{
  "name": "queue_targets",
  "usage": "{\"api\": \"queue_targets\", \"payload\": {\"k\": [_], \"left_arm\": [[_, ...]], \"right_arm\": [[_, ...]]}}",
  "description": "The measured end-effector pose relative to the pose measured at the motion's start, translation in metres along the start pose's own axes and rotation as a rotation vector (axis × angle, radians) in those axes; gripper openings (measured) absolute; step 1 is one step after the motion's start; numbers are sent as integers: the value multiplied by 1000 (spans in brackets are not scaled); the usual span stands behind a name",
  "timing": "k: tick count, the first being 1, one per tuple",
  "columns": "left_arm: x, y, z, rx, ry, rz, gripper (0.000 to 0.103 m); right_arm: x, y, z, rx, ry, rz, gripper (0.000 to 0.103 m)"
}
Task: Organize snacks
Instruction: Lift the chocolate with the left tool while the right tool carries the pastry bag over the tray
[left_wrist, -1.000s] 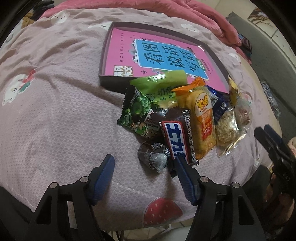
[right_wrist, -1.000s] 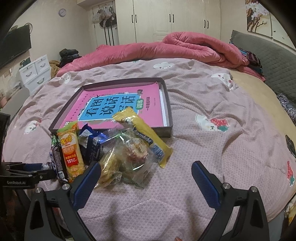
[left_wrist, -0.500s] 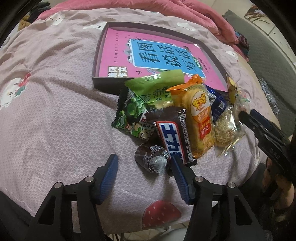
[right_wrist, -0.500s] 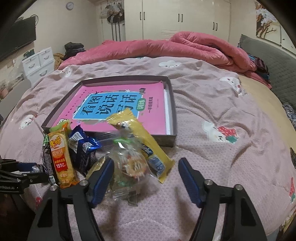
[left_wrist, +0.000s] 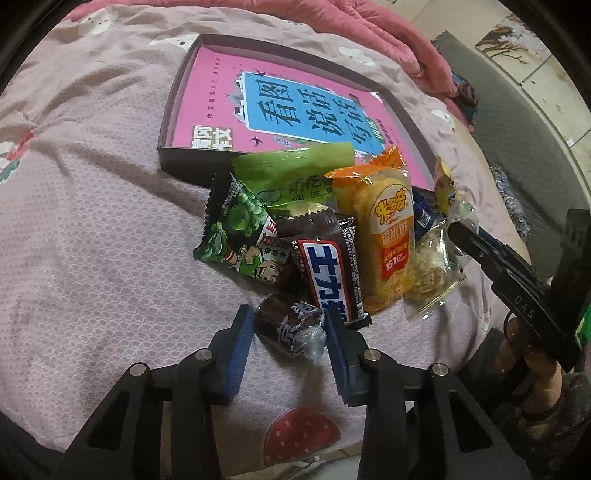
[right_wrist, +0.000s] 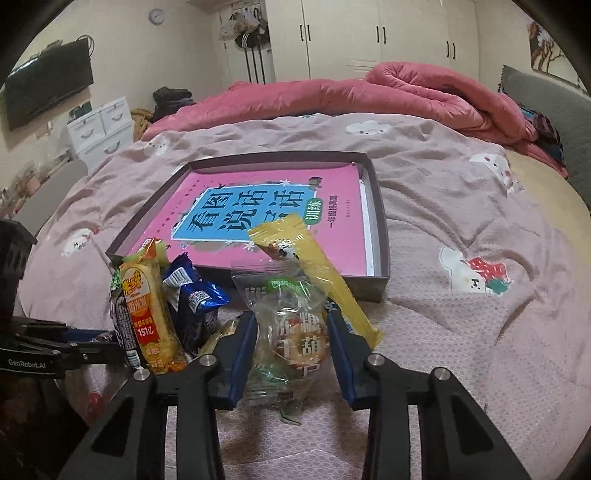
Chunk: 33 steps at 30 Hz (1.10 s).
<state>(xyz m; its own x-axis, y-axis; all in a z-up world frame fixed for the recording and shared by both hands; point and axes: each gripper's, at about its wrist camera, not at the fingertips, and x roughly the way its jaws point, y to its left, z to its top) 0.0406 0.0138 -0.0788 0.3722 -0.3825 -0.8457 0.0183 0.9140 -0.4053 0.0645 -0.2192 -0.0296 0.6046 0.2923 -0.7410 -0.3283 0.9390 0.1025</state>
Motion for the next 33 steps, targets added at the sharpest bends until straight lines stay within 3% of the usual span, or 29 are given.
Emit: {"api": "queue_targets", "payload": {"k": [33], "left_arm": [[-63, -3, 2, 4, -169, 61, 40]], "right_arm": [[-32, -4, 19, 27, -140, -4, 37]]}}
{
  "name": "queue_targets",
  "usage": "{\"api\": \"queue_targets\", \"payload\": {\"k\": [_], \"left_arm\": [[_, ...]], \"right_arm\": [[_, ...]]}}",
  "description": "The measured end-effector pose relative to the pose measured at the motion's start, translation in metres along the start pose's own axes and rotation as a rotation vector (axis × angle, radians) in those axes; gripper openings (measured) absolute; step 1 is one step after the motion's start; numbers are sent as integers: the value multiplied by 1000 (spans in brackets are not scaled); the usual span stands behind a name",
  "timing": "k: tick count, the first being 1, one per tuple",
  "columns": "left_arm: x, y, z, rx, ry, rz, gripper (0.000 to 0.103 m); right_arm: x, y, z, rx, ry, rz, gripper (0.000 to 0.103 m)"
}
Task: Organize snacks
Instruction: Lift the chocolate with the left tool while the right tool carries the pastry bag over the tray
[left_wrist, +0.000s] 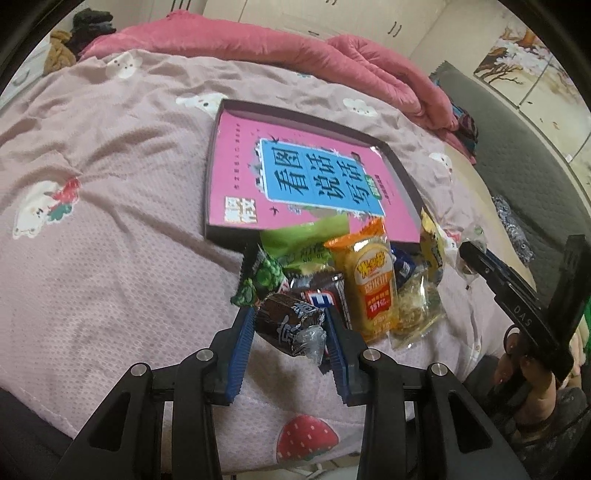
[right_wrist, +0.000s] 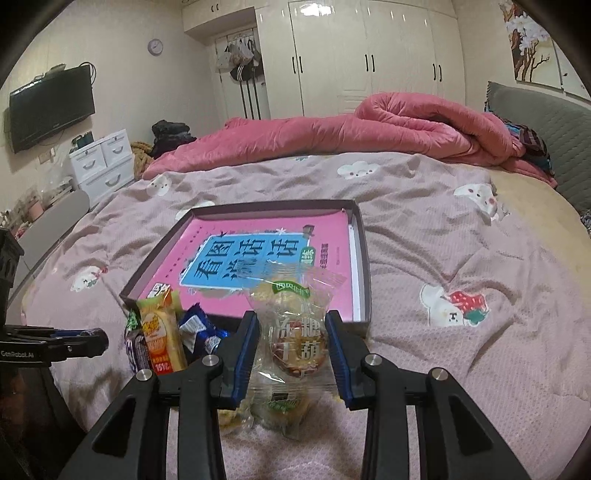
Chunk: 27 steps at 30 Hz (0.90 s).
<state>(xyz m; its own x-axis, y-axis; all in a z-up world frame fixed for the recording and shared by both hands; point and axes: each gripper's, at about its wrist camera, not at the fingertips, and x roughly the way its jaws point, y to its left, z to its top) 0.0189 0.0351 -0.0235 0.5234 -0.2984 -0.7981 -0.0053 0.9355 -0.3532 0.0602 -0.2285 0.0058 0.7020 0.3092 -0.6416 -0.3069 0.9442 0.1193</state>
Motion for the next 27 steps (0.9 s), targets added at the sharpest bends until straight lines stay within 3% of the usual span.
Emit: {"api": "queue_targets", "payload": {"k": [27], "left_arm": [[5, -1, 59, -18, -123, 36, 40]], "right_arm": [[0, -18, 35, 64, -82, -53, 37]]}}
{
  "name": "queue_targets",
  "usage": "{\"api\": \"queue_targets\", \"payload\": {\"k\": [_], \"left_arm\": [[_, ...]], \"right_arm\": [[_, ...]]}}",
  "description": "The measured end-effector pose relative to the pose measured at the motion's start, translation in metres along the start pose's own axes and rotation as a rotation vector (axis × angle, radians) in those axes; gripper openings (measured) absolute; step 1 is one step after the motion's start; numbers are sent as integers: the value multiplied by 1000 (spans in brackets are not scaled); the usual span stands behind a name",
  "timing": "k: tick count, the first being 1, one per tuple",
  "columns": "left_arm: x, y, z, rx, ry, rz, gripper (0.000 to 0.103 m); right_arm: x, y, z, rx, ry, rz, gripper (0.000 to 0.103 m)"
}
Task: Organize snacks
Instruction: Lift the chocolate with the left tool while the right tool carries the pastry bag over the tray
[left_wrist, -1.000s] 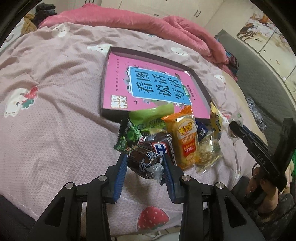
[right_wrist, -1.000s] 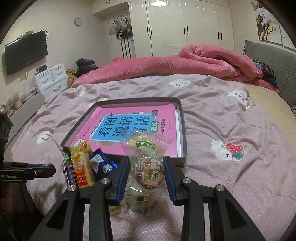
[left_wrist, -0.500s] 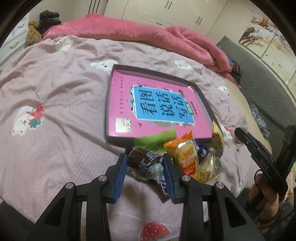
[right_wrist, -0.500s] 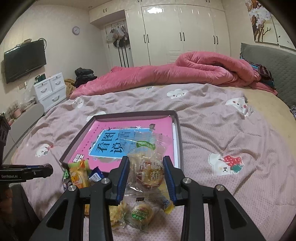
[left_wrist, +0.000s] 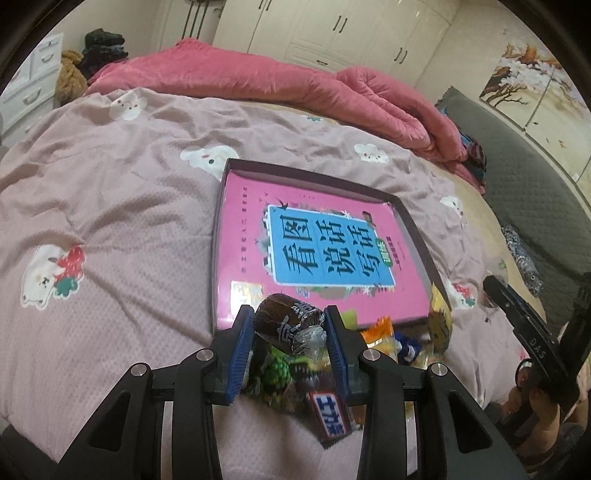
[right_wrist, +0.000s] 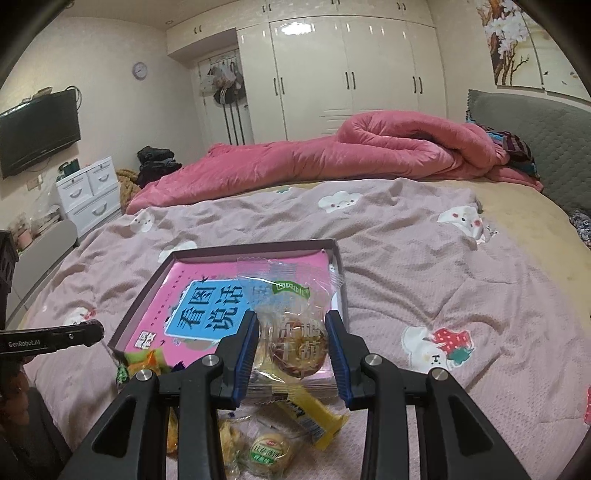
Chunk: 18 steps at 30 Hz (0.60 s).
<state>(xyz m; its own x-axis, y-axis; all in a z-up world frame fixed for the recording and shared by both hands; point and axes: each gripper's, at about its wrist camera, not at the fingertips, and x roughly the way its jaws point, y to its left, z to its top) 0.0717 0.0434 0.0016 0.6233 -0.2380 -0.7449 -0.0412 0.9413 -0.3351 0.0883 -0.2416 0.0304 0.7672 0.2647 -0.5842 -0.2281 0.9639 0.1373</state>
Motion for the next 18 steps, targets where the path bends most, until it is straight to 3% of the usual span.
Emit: {"api": "queue_targets", "payload": {"k": [18], "left_arm": [[31, 2, 23, 30, -8, 45, 40]], "right_arm": [[34, 3, 21, 5, 39, -38, 37]]}}
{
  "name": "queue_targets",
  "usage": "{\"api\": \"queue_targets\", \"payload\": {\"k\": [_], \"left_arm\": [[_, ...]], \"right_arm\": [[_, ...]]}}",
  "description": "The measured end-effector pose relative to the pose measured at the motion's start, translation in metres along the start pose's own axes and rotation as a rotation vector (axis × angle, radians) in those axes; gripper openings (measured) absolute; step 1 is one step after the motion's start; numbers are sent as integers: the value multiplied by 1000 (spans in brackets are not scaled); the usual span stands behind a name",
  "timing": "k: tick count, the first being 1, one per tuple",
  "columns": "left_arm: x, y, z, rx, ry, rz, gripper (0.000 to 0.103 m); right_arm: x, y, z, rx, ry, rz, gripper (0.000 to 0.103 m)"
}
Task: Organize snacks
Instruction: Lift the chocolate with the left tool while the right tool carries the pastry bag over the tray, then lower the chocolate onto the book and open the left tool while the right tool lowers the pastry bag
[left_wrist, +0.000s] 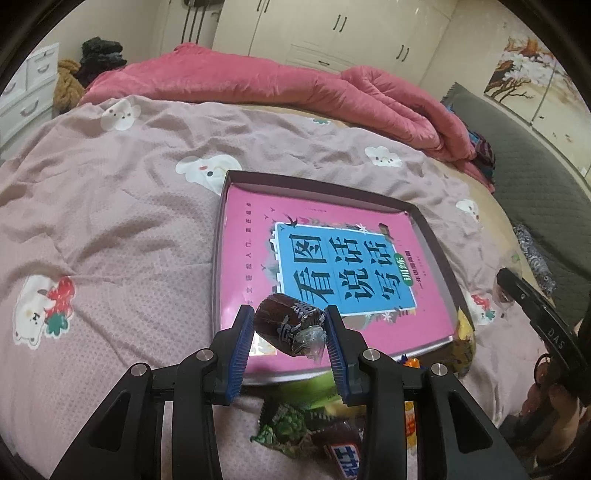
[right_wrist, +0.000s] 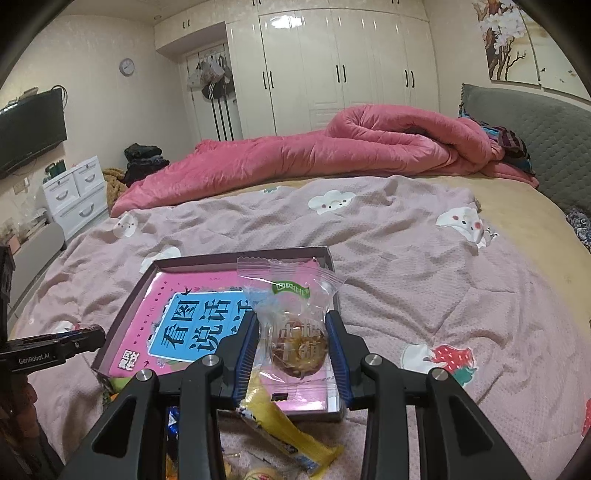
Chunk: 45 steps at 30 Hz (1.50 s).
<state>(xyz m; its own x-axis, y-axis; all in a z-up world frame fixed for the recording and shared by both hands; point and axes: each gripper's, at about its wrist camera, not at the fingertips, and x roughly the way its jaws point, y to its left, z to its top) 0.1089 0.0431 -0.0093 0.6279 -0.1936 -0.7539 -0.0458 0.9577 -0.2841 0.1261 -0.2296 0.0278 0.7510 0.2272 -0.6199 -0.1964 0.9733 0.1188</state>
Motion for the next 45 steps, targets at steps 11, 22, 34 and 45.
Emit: {"api": "queue_targets", "payload": {"k": [11, 22, 34, 45], "left_arm": [[24, 2, 4, 2, 37, -18, 40], [38, 5, 0, 5, 63, -33, 40], [45, 2, -4, 20, 84, -45, 40], [50, 3, -6, 15, 104, -52, 40]], "right_arm": [[34, -5, 3, 25, 75, -19, 38], [57, -6, -10, 52, 142, -26, 38], [70, 1, -25, 43, 204, -23, 38], [77, 0, -32, 49, 260, -39, 38]]}}
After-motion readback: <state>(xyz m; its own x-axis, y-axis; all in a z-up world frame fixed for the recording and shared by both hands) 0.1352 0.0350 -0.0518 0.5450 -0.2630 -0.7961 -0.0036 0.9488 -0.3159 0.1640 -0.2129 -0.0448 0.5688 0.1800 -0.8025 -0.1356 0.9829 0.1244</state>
